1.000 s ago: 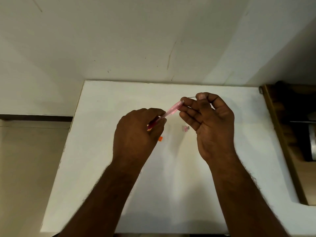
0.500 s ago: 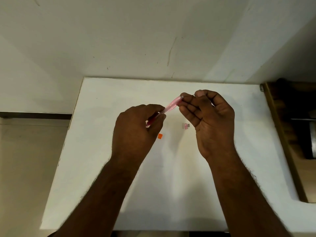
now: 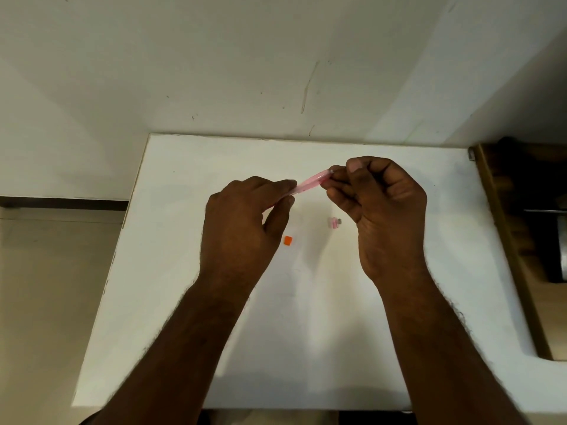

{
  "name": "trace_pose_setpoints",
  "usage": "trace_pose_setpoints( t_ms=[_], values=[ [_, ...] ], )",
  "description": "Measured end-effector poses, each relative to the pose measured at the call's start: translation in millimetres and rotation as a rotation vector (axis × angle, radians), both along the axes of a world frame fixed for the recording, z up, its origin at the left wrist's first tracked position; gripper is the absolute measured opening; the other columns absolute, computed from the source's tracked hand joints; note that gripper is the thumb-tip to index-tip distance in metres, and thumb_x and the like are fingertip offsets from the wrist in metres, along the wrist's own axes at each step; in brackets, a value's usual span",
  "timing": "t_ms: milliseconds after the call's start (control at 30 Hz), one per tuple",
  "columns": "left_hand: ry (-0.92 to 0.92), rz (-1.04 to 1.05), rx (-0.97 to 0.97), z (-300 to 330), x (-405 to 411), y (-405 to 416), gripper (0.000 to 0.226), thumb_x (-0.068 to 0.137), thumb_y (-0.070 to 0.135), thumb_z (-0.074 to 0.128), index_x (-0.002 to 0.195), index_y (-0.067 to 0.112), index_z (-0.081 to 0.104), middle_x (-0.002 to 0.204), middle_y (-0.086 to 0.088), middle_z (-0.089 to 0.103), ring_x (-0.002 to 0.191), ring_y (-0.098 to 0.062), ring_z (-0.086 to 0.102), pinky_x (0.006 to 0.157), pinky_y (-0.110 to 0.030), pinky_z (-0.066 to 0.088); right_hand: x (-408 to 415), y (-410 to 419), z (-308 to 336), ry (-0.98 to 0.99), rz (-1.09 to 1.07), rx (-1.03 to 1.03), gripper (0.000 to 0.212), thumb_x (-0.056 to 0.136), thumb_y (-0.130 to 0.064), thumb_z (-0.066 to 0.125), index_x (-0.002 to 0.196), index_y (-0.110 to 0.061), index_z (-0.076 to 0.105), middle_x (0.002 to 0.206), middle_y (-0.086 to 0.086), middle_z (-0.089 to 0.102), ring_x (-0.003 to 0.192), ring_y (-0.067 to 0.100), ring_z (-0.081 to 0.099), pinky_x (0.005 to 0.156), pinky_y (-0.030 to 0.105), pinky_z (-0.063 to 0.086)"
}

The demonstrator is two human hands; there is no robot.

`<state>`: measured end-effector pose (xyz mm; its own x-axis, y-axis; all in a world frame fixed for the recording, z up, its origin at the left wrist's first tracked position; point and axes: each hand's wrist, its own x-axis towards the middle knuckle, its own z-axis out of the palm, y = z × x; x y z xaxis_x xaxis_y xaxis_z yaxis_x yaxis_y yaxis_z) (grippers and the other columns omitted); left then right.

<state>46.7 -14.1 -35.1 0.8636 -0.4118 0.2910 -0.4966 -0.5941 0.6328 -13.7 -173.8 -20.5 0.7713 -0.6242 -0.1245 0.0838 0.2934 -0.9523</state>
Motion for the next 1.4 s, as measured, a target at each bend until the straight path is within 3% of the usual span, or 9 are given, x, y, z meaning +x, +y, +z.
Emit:
trace_pose_setpoints(
  t_ms=[233, 333, 433, 567, 667, 767, 867, 1100, 1400],
  values=[
    [0.005, -0.005, 0.031, -1, 1, -1, 0.026, 0.097, 0.027, 0.057, 0.117, 0.023, 0.073, 0.097, 0.004, 0.074, 0.087, -0.024, 0.066, 0.077, -0.046, 0.051, -1, 1, -7, 0.057, 0.062, -0.091, 0.008, 0.097, -0.01, 0.067, 0.097, -0.008, 0.074, 0.091, 0.01, 0.08, 0.088, 0.03, 0.078, 0.079, 0.031, 0.061],
    [0.032, 0.008, 0.012, -1, 0, -2, 0.027, 0.097, 0.03, 0.055, 0.115, 0.022, 0.074, 0.096, 0.005, 0.075, 0.085, -0.021, 0.067, 0.077, -0.043, 0.053, -1, 1, -7, 0.05, 0.111, -0.03, 0.017, 0.095, -0.023, 0.068, 0.104, -0.009, 0.074, 0.096, 0.009, 0.08, 0.092, 0.03, 0.078, 0.08, 0.03, 0.061],
    [0.064, 0.037, -0.059, -3, -1, -4, 0.024, 0.096, 0.029, 0.058, 0.112, 0.022, 0.074, 0.095, 0.006, 0.077, 0.082, -0.013, 0.068, 0.075, -0.029, 0.054, -2, -4, -6, 0.053, 0.086, 0.058, 0.036, 0.093, -0.039, 0.062, 0.108, -0.008, 0.073, 0.099, 0.01, 0.08, 0.094, 0.031, 0.078, 0.08, 0.032, 0.061],
    [0.112, 0.05, -0.089, -8, -1, -4, 0.021, 0.095, 0.031, 0.059, 0.109, 0.025, 0.074, 0.093, 0.01, 0.076, 0.074, 0.001, 0.061, 0.066, -0.013, 0.043, -3, -13, -9, 0.12, -0.034, 0.058, 0.037, 0.106, -0.036, 0.05, 0.104, -0.008, 0.074, 0.091, 0.009, 0.08, 0.086, 0.028, 0.078, 0.076, 0.032, 0.062],
    [0.135, 0.053, -0.107, -9, -1, -3, 0.02, 0.095, 0.03, 0.059, 0.108, 0.026, 0.074, 0.092, 0.011, 0.076, 0.077, 0.0, 0.062, 0.064, -0.013, 0.041, -5, -19, -15, 0.276, -0.115, -0.152, 0.023, 0.105, -0.021, 0.055, 0.098, -0.012, 0.075, 0.083, 0.003, 0.078, 0.074, 0.018, 0.075, 0.073, 0.032, 0.061],
    [0.168, 0.059, -0.12, -9, 0, -3, 0.018, 0.095, 0.03, 0.06, 0.108, 0.027, 0.073, 0.093, 0.012, 0.075, 0.084, 0.0, 0.064, 0.063, -0.014, 0.04, -9, -28, -26, 0.535, -0.07, -0.6, 0.013, 0.095, -0.015, 0.065, 0.095, -0.02, 0.077, 0.089, -0.005, 0.077, 0.082, 0.016, 0.074, 0.084, 0.038, 0.059],
    [0.181, 0.066, -0.118, -9, 0, -3, 0.018, 0.095, 0.03, 0.061, 0.109, 0.027, 0.073, 0.094, 0.014, 0.074, 0.078, 0.0, 0.065, 0.063, -0.008, 0.036, -15, -32, -30, 0.73, 0.049, -0.897, 0.007, 0.09, -0.022, 0.073, 0.093, -0.025, 0.078, 0.093, -0.01, 0.076, 0.091, 0.016, 0.071, 0.081, 0.026, 0.048],
    [0.202, 0.06, -0.137, -10, -1, -3, 0.017, 0.095, 0.029, 0.062, 0.108, 0.028, 0.073, 0.096, 0.014, 0.075, 0.081, -0.004, 0.067, 0.063, -0.014, 0.039, -13, -20, -36, 0.802, 0.161, -1.043, 0.016, 0.091, -0.022, 0.072, 0.104, -0.027, 0.08, 0.108, -0.006, 0.079, 0.102, 0.019, 0.071, 0.08, 0.024, 0.043],
    [0.21, 0.064, -0.141, -12, 0, -4, 0.016, 0.094, 0.031, 0.061, 0.106, 0.028, 0.073, 0.092, 0.014, 0.074, 0.082, -0.001, 0.065, 0.064, -0.012, 0.041, -12, -18, -38, 0.845, 0.214, -1.08, 0.018, 0.09, -0.014, 0.064, 0.081, -0.026, 0.074, 0.092, -0.01, 0.076, 0.085, 0.016, 0.069, 0.07, 0.027, 0.043]
  ],
)
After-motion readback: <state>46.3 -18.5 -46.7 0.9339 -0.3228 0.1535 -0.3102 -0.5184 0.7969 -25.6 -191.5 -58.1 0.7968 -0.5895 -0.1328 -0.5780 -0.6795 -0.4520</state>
